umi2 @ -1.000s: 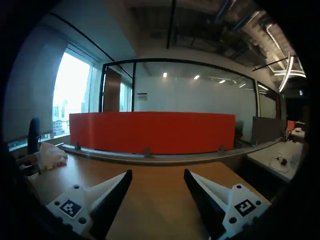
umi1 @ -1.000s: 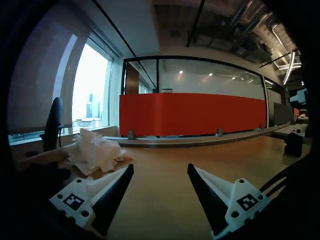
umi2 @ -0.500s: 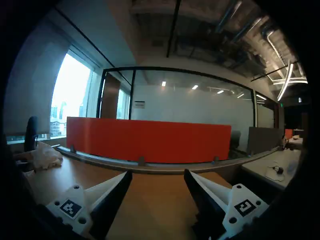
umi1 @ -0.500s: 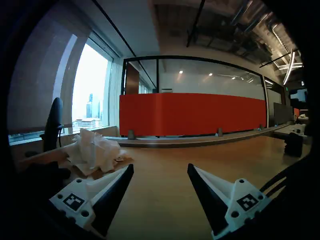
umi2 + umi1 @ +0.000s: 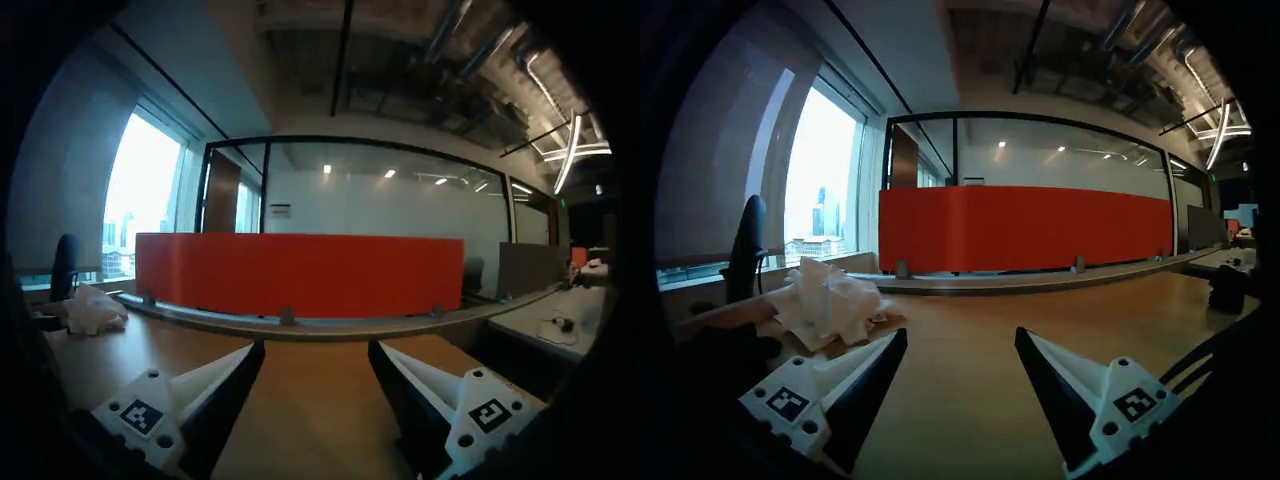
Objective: Fold towel
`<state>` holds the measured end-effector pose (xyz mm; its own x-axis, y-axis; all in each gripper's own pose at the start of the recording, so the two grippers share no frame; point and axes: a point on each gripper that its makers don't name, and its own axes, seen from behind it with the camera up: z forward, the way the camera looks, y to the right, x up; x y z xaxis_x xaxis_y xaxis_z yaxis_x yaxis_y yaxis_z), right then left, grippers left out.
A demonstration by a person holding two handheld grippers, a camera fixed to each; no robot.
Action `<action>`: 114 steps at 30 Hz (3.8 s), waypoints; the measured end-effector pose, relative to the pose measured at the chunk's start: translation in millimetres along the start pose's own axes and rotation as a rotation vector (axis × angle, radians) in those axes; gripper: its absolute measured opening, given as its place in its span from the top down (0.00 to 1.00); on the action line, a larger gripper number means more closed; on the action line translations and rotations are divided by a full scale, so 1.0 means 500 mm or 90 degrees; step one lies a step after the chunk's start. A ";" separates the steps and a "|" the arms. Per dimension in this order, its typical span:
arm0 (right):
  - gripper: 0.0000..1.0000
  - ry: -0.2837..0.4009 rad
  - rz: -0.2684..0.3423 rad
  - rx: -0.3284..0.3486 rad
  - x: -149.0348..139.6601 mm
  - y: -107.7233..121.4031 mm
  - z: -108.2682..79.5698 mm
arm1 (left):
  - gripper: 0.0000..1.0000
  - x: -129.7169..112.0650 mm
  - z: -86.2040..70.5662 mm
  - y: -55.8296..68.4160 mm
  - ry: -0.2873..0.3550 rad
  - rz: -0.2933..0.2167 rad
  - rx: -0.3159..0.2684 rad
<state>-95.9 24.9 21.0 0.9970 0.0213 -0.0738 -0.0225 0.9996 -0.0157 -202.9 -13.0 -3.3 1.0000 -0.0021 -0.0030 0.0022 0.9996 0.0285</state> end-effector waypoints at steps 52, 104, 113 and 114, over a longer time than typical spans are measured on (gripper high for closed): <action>0.00 -0.026 0.015 0.003 -0.206 -0.037 -0.001 | 0.00 -0.002 -0.001 0.001 0.000 0.000 0.000; 0.00 -0.025 0.017 0.010 -0.212 -0.038 0.000 | 0.00 -0.001 -0.001 0.001 0.000 0.000 0.000; 0.00 -0.025 0.017 0.010 -0.211 -0.039 0.000 | 0.00 0.000 -0.001 0.000 0.000 0.000 0.000; 0.00 -0.025 0.017 0.010 -0.211 -0.038 0.000 | 0.00 0.001 -0.001 0.000 0.000 0.000 0.000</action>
<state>-200.6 3.5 29.0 0.9982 0.0488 -0.0353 -0.0488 0.9988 0.0021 -202.5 -13.1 -4.0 1.0000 -0.0023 -0.0028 0.0024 0.9996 0.0286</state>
